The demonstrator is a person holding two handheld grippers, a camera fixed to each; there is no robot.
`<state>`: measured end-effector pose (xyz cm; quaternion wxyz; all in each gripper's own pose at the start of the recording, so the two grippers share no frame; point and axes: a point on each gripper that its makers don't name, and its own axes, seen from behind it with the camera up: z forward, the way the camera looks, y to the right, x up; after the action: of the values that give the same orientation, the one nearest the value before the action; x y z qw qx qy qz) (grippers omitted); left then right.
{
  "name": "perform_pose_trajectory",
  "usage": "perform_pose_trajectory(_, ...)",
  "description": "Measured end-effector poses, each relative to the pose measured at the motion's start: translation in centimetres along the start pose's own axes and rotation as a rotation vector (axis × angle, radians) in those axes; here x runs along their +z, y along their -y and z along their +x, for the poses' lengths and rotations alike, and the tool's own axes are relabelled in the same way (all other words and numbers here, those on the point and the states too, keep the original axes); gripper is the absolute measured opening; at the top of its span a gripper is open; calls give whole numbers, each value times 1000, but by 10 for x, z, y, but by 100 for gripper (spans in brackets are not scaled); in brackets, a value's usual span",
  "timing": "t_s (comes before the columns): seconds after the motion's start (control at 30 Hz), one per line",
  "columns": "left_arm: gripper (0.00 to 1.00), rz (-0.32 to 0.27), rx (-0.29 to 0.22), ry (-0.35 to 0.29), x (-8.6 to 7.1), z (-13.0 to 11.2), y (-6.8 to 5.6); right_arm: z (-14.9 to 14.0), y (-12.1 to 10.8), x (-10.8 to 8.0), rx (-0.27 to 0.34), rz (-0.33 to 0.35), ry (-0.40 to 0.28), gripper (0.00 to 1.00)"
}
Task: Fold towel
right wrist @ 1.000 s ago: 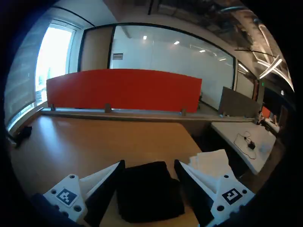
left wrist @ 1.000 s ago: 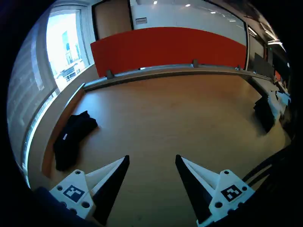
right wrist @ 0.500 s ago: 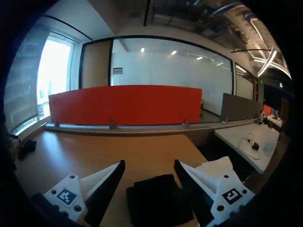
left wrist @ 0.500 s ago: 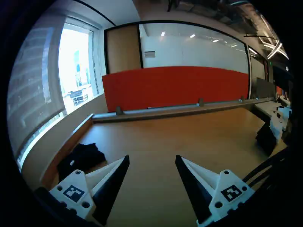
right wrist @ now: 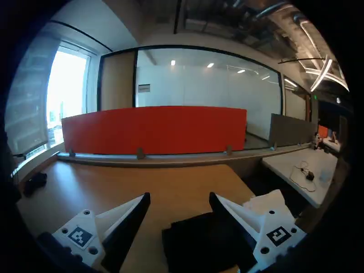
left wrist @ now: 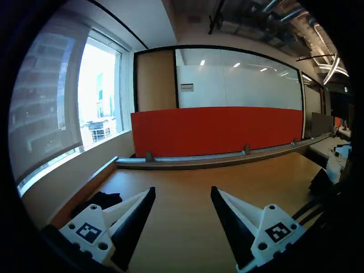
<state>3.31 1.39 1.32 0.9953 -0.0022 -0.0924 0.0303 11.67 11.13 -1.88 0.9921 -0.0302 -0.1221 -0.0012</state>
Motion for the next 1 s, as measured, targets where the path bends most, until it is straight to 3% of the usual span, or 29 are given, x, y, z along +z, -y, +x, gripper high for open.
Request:
perform_pose_trajectory(0.27,90,-16,-7,-24,2,6,2,19,42,2,-30,37,-41,100)
perform_pose_trajectory(0.77,90,-54,-23,-58,5,15,-3,38,127,11,-27,89,-90,100)
perform_pose_trajectory(1.0,90,-75,-25,-70,5,17,-4,43,145,13,-42,96,-103,100)
